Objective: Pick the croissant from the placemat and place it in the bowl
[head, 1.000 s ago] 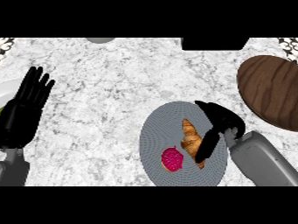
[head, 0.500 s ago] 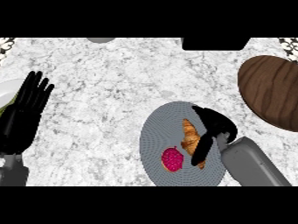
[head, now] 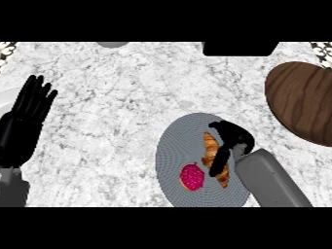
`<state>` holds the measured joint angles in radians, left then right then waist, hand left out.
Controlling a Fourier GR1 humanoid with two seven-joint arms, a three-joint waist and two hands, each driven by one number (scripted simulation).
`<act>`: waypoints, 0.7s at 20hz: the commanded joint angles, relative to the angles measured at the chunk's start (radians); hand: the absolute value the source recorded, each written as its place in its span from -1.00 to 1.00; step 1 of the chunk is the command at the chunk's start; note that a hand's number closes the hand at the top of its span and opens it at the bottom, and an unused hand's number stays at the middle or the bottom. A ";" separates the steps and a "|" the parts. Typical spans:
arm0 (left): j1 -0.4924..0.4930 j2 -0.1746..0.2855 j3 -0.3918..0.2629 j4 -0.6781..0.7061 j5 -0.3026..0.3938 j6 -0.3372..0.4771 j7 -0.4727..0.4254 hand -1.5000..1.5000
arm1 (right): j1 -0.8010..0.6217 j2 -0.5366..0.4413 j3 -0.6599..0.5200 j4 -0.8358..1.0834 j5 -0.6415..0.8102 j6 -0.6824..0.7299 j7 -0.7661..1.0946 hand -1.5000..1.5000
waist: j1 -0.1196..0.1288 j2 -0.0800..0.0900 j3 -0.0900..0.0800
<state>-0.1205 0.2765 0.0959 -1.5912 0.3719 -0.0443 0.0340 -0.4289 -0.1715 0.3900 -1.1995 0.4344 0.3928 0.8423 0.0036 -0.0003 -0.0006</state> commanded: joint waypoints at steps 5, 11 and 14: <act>-0.023 -0.022 0.005 0.000 -0.017 0.006 0.024 0.00 | 0.038 -0.027 0.081 0.016 0.119 0.053 -0.156 1.00 | -0.003 0.000 0.001; 0.036 -0.038 0.008 -0.076 -0.045 0.007 0.038 0.00 | 0.006 -0.051 0.009 -0.093 0.136 0.169 -0.136 1.00 | -0.003 -0.002 0.001; -0.004 -0.029 0.014 -0.086 -0.021 0.014 0.097 0.00 | 0.031 -0.120 0.054 -0.014 0.202 0.084 -0.366 1.00 | -0.002 -0.001 0.001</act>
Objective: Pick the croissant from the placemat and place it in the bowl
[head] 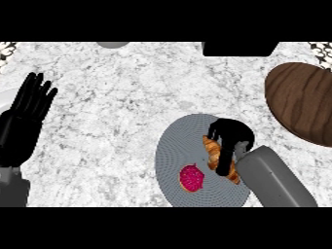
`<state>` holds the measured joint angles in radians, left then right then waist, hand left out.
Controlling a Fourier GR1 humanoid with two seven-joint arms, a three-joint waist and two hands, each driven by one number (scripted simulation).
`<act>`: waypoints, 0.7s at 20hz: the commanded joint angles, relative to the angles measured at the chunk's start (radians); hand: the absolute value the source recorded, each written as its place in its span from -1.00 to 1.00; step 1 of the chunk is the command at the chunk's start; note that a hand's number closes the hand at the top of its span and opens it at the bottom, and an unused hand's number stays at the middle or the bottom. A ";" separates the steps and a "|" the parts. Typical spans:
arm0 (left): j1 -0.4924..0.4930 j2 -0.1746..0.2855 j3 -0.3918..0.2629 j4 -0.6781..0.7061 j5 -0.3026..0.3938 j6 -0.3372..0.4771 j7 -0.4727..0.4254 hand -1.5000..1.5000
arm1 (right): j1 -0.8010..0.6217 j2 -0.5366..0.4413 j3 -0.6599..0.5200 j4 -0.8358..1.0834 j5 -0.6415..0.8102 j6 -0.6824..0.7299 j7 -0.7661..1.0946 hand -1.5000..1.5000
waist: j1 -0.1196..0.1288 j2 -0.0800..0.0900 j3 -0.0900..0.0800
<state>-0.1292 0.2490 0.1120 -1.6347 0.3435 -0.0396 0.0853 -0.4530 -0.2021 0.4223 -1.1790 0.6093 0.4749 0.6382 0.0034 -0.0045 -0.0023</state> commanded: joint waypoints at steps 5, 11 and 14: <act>0.027 0.006 0.036 0.010 -0.003 0.014 -0.014 0.00 | 0.196 -0.364 0.127 -0.296 0.065 -0.053 -0.576 1.00 | -0.055 -0.008 0.004; 0.048 0.011 0.030 -0.024 0.009 -0.011 0.000 0.00 | 0.379 -0.586 -0.013 -0.435 0.080 -0.274 -0.816 1.00 | -0.027 -0.002 0.003; 0.056 0.001 0.032 0.014 0.003 -0.030 -0.039 0.00 | 0.464 -0.618 -0.143 -0.513 0.019 -0.333 -0.803 1.00 | -0.031 -0.001 0.002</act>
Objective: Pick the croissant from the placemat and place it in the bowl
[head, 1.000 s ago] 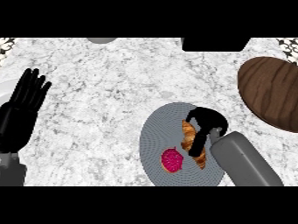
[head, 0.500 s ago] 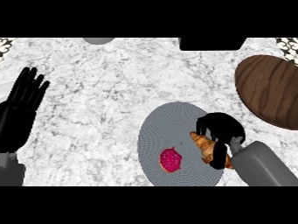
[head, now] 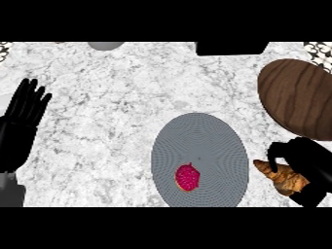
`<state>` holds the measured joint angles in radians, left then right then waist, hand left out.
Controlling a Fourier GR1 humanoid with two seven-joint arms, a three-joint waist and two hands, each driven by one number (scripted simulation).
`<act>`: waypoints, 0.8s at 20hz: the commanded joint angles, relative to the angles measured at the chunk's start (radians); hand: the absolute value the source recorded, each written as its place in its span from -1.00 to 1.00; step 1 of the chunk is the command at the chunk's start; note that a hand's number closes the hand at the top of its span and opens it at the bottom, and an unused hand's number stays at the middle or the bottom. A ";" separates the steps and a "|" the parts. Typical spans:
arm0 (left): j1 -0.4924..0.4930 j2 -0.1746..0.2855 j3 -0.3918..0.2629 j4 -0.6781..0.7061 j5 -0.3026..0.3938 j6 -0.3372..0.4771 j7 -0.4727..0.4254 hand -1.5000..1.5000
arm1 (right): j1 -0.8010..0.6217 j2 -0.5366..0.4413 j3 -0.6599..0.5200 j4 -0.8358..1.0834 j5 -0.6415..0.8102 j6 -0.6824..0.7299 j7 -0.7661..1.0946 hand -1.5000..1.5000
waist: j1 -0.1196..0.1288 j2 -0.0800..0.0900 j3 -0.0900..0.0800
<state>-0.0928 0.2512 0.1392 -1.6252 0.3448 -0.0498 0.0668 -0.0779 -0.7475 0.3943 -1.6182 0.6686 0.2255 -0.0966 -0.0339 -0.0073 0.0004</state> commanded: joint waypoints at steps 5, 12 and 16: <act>-0.004 0.008 0.021 0.014 -0.003 -0.010 -0.020 0.00 | 0.188 -0.110 -0.298 -0.268 -0.104 -0.130 0.026 1.00 | -0.009 -0.002 -0.001; -0.008 -0.030 -0.020 0.023 -0.022 -0.025 -0.038 0.00 | 0.153 -0.119 -0.563 -0.241 -0.207 -0.083 0.086 1.00 | 0.023 0.005 -0.001; -0.055 -0.016 0.003 0.031 -0.012 -0.015 -0.002 0.00 | 0.041 -0.101 -0.628 -0.114 -0.266 -0.033 0.091 1.00 | 0.035 0.008 0.000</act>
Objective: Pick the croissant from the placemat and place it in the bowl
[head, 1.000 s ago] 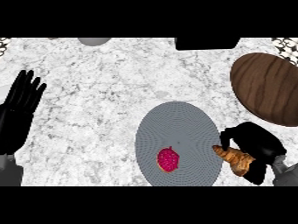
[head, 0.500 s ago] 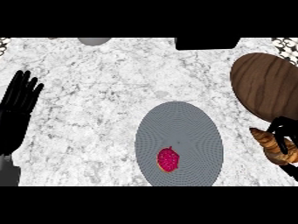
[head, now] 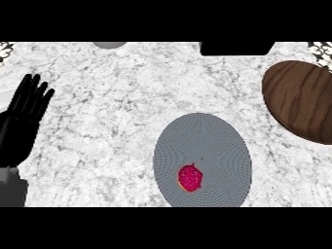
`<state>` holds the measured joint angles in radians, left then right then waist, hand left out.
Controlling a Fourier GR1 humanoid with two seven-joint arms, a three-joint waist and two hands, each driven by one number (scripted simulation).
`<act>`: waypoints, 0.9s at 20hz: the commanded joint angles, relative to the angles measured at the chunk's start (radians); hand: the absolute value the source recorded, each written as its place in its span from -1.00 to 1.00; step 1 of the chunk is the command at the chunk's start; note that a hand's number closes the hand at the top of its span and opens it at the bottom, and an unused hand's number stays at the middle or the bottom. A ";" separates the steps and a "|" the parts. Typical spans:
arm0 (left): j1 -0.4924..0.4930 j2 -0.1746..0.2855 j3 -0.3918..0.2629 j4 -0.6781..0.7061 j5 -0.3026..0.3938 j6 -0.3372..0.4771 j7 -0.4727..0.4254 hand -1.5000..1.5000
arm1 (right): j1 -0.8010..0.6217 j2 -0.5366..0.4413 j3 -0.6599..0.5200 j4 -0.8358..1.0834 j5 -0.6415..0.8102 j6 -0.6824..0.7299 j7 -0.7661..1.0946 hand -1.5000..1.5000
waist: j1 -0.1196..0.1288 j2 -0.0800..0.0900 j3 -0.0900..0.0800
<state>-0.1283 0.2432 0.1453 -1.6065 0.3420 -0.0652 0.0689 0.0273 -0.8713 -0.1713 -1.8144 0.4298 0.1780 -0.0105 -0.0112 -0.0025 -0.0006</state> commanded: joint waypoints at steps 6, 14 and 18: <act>-0.026 -0.030 -0.026 -0.015 -0.033 0.020 0.017 0.00 | -0.245 0.043 -0.092 0.343 -0.007 -0.007 -0.062 1.00 | 0.021 0.004 0.001; -0.071 -0.029 -0.021 0.071 -0.033 -0.023 -0.025 0.00 | -0.592 0.092 -0.043 0.855 0.053 -0.070 -0.233 1.00 | 0.042 0.014 0.002; -0.020 -0.034 -0.026 0.049 -0.028 -0.049 -0.044 0.00 | -0.700 0.125 -0.005 1.103 0.148 -0.157 -0.334 1.00 | 0.059 0.019 0.002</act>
<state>-0.1544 0.2155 0.1222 -1.5979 0.3187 -0.0842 0.0716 -0.5622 -0.7663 -0.1984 -0.9248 0.5167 0.0778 -0.2586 0.0369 0.0106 0.0013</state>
